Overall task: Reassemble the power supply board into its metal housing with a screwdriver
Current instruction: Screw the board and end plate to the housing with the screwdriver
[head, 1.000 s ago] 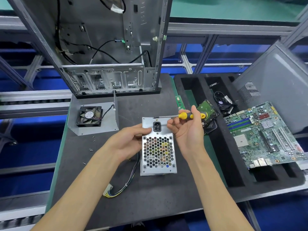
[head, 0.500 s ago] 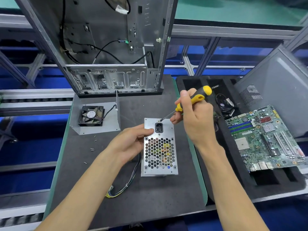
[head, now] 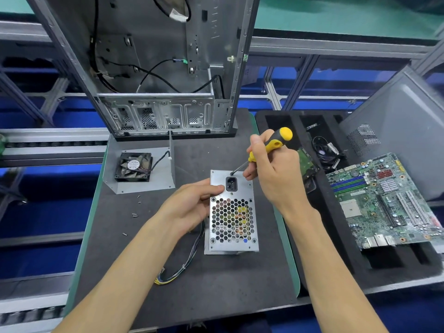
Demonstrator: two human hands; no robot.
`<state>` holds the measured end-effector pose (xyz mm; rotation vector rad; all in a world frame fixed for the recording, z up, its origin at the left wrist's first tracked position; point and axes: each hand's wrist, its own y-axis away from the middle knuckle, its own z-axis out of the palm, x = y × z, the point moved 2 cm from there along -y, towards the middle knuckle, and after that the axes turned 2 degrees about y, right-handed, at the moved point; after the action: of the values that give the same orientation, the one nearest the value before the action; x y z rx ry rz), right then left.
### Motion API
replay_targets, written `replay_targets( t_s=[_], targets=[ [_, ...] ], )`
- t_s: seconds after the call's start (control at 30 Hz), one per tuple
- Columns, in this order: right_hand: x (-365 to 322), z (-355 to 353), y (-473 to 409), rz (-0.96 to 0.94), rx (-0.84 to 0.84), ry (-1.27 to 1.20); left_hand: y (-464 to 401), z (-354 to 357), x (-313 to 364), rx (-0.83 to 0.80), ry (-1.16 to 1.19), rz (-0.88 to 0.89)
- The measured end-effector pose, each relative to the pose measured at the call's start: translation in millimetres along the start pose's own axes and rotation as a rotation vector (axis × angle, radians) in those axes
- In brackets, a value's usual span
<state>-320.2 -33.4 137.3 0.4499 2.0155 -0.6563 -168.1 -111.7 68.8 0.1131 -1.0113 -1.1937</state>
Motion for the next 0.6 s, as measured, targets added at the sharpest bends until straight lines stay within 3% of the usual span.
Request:
replay_targets(
  t_s=[0.2, 0.4, 0.6],
  targets=[
    [-12, 6, -7, -0.067, -0.018, 0.211, -2, 0, 0, 0.003, -0.003, 0.003],
    [-19, 25, -17, -0.063, -0.069, -0.289, -2, 1, -1, 0.011, -0.001, 0.006],
    [-25, 35, -16, -0.016, -0.014, -0.525, -1, -2, 0, -0.005, -0.009, 0.005]
  ],
)
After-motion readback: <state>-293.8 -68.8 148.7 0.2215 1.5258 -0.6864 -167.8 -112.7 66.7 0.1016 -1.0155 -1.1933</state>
